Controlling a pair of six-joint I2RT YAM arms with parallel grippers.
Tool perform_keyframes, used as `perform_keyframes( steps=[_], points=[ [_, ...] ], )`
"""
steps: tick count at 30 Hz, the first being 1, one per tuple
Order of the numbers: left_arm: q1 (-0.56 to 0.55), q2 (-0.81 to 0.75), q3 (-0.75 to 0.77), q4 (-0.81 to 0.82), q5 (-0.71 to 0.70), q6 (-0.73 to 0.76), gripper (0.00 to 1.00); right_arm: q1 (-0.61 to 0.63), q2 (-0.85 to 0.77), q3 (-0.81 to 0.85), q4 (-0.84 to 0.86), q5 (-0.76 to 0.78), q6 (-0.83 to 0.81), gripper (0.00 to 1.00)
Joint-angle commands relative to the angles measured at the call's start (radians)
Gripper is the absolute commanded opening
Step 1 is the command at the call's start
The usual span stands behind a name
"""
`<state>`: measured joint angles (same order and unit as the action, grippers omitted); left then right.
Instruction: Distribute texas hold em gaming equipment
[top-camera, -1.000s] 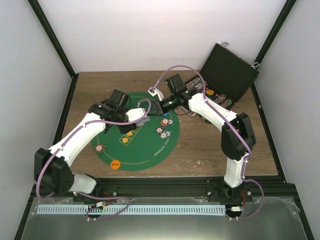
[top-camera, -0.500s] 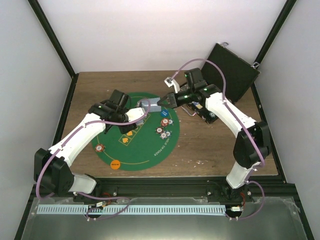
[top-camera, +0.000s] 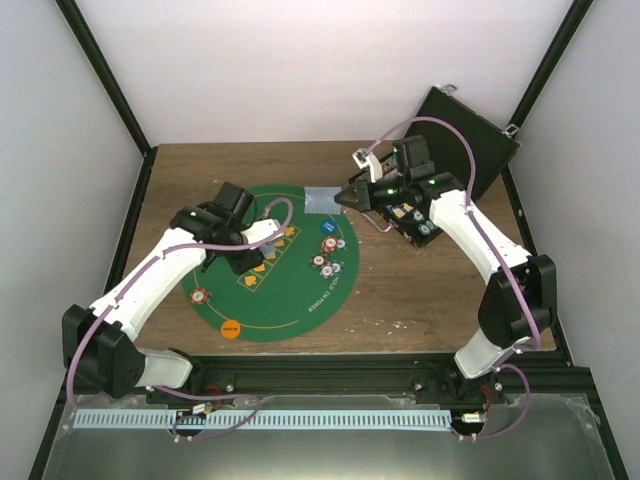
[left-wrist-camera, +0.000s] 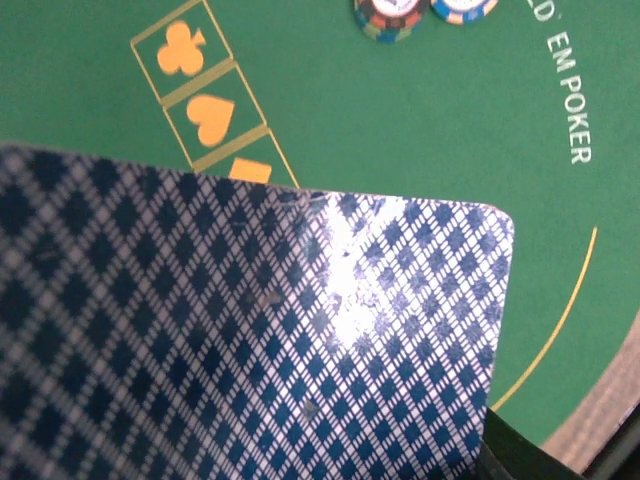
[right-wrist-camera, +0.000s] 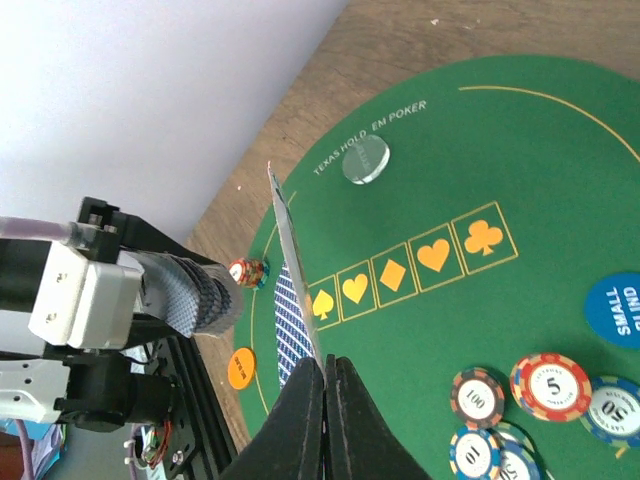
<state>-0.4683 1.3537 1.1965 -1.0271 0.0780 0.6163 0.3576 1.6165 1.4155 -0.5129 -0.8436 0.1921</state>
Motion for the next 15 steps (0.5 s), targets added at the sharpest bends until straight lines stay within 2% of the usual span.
perform_keyframes(
  steps=[1, 6, 10, 15],
  points=[
    [0.016, -0.059, 0.023, -0.117, -0.047, -0.041, 0.46, -0.006, -0.037, -0.024, -0.014, 0.035, -0.009, 0.01],
    [0.074, -0.103, 0.0, -0.14, -0.094, -0.075, 0.48, -0.006, -0.057, -0.07, -0.027, 0.015, -0.006, 0.01],
    [0.178, -0.117, 0.0, -0.149, -0.078, -0.092, 0.49, -0.003, -0.075, -0.126, -0.02, -0.038, 0.013, 0.01],
    [0.266, -0.116, 0.004, -0.143, -0.131, -0.076, 0.49, 0.04, -0.077, -0.163, -0.038, -0.033, 0.016, 0.01]
  ],
)
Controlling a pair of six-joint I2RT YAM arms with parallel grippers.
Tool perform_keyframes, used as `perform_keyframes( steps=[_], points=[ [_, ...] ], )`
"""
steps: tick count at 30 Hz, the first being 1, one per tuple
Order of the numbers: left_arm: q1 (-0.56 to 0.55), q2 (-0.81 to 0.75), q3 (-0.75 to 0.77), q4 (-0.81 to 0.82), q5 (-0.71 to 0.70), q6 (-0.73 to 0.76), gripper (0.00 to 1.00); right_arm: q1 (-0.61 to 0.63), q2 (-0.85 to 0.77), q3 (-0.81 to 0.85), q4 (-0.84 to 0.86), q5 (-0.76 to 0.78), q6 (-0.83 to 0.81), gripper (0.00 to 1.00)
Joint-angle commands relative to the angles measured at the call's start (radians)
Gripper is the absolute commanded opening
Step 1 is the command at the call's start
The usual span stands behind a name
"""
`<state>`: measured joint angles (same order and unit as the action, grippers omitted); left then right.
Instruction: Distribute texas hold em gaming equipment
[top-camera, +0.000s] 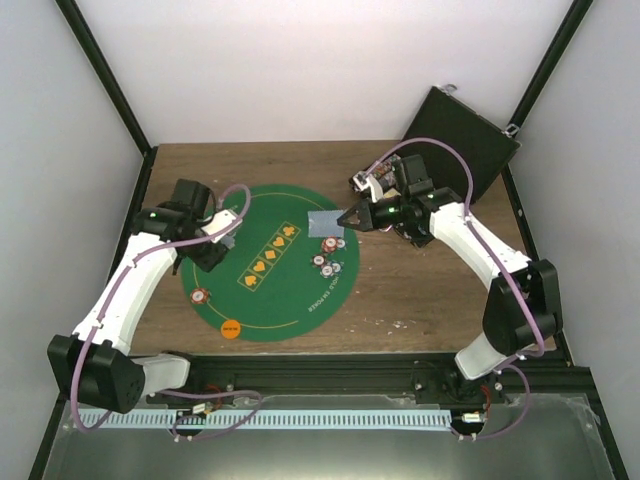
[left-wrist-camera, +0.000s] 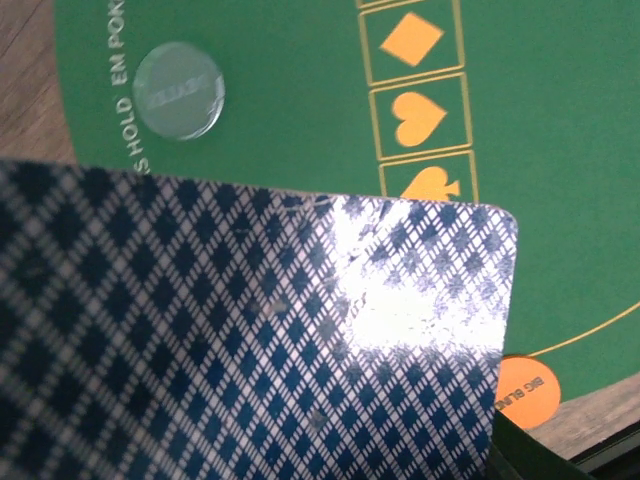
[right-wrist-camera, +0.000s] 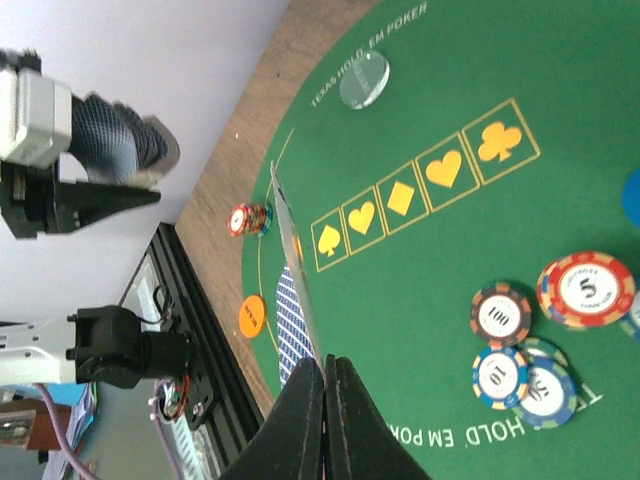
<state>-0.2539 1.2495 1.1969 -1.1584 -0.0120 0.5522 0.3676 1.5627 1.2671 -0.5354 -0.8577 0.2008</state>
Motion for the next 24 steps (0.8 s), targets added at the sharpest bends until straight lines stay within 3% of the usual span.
perform_keyframes(
  steps=[1, 12, 24],
  points=[
    [0.068, -0.007, 0.01, -0.018, -0.039, -0.014, 0.49, 0.045, -0.023, -0.021, -0.015, -0.018, 0.012, 0.01],
    [0.174, -0.018, -0.032, 0.025, -0.039, -0.041, 0.48, 0.234, -0.013, -0.065, 0.01, 0.038, 0.106, 0.01],
    [0.184, -0.052, -0.072, 0.077, -0.028, -0.062, 0.48, 0.293, -0.047, -0.081, -0.04, 0.075, 0.139, 0.01]
  ],
)
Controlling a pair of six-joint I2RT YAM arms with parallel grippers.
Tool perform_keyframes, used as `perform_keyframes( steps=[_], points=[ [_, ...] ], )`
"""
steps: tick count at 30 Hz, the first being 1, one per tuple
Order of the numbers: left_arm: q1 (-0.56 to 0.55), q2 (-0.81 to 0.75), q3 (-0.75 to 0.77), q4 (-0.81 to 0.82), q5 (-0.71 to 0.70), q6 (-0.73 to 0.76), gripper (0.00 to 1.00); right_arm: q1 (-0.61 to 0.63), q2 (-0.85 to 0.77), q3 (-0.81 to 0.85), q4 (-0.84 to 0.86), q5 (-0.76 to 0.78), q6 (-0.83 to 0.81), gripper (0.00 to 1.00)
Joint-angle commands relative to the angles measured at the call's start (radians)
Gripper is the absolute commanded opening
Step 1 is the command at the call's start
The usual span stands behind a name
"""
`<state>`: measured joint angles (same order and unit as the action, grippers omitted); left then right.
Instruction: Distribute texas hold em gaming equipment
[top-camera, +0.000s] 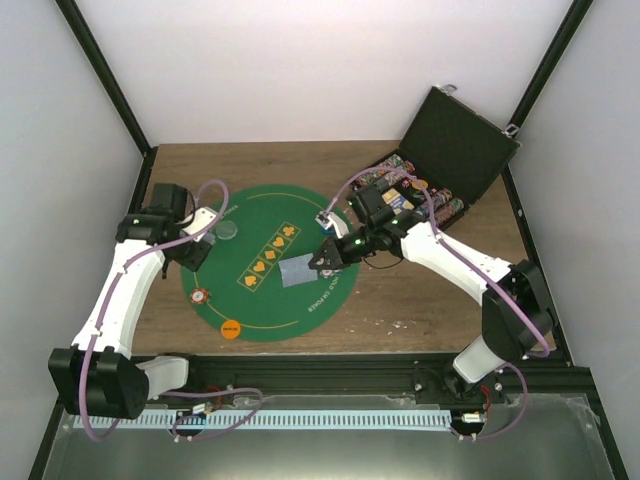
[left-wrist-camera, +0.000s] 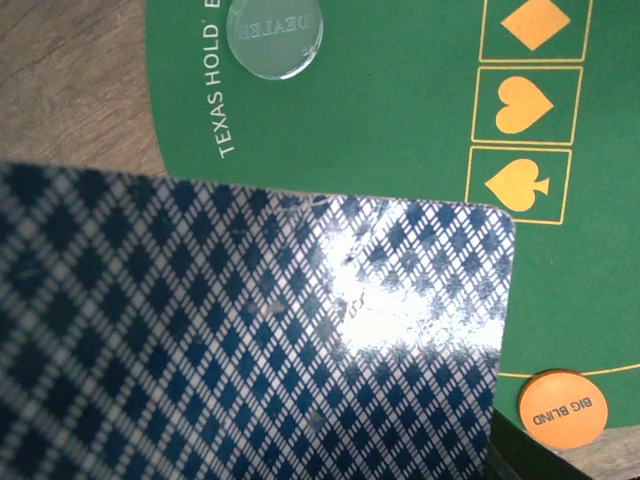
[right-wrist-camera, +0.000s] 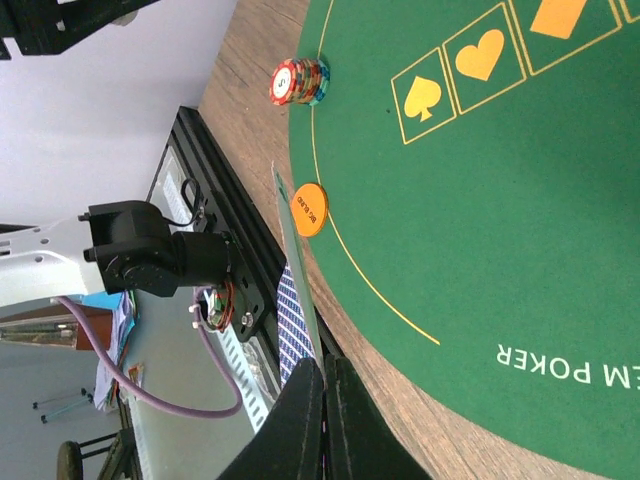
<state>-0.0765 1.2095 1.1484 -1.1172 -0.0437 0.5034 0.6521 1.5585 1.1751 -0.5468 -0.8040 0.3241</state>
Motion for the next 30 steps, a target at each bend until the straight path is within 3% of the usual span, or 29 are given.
perform_keyframes(
  steps=[1, 8, 17, 25, 30],
  points=[
    [0.006, -0.01, -0.024, 0.04, -0.001, -0.016, 0.48, 0.008, -0.044, 0.014, -0.033, 0.026, 0.018, 0.01],
    [0.006, -0.031, -0.029, 0.068, 0.046, -0.039, 0.48, 0.009, -0.066, 0.047, -0.069, 0.089, 0.028, 0.01],
    [0.006, -0.026, -0.038, 0.104, 0.061, -0.048, 0.49, 0.009, 0.017, 0.239, -0.191, 0.151, -0.096, 0.01],
    [0.006, -0.004, -0.049, 0.098, 0.025, -0.053, 0.49, 0.007, 0.113, 0.342, -0.192, 0.106, -0.175, 0.01],
    [0.006, 0.003, -0.032, 0.092, 0.002, -0.052, 0.5, 0.01, 0.121, 0.309, -0.152, 0.097, -0.141, 0.01]
  ],
)
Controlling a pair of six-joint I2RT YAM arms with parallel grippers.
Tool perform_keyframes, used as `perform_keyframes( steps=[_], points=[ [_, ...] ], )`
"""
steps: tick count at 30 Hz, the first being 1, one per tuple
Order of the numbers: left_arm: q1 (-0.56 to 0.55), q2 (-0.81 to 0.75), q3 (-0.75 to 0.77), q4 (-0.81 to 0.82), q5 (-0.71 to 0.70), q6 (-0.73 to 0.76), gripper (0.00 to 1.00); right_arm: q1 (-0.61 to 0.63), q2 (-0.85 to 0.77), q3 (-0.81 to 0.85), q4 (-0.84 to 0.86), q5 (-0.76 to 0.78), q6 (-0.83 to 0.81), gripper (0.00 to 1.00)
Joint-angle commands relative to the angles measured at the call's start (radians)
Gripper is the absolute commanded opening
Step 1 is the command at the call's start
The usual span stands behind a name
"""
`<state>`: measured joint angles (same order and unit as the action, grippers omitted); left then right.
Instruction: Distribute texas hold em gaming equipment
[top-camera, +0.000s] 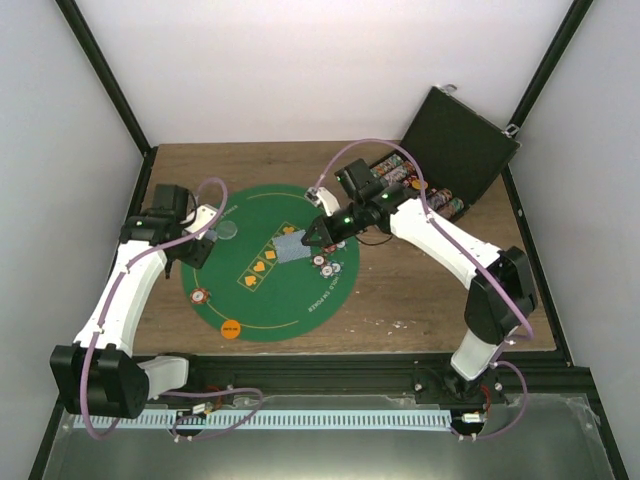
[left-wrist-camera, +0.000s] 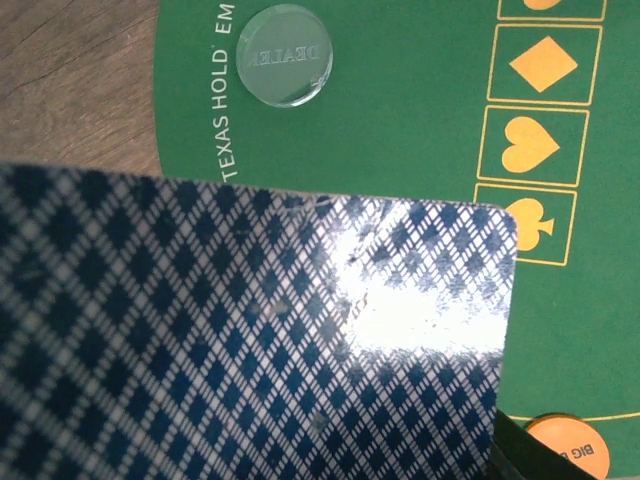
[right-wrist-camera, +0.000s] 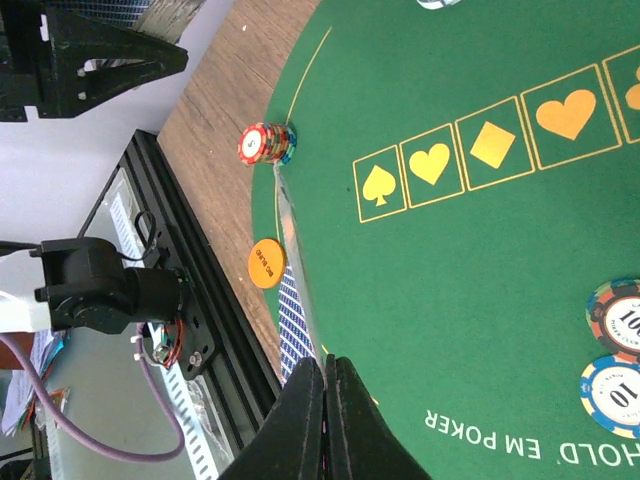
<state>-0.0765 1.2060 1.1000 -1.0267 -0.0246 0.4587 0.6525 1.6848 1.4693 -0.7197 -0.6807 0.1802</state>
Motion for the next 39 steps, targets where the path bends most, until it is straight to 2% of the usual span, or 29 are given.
perform_keyframes(
  steps=[1, 10, 21, 30, 39],
  points=[
    [0.006, 0.01, 0.02, -0.002, -0.01, -0.011, 0.5, 0.009, -0.01, -0.01, 0.047, -0.043, 0.021, 0.01],
    [0.007, 0.038, 0.05, -0.003, 0.009, -0.02, 0.5, 0.034, -0.022, -0.113, 0.148, -0.057, 0.123, 0.01],
    [0.006, 0.089, 0.098, -0.006, 0.004, -0.024, 0.5, 0.095, 0.052, -0.123, 0.241, -0.076, 0.226, 0.01],
    [0.006, 0.108, 0.123, -0.016, 0.012, -0.033, 0.5, 0.104, 0.078, -0.117, 0.249, -0.08, 0.245, 0.01],
    [0.006, 0.056, 0.097, -0.019, -0.006, -0.023, 0.5, 0.105, 0.065, -0.137, 0.247, -0.066, 0.238, 0.01]
  ],
)
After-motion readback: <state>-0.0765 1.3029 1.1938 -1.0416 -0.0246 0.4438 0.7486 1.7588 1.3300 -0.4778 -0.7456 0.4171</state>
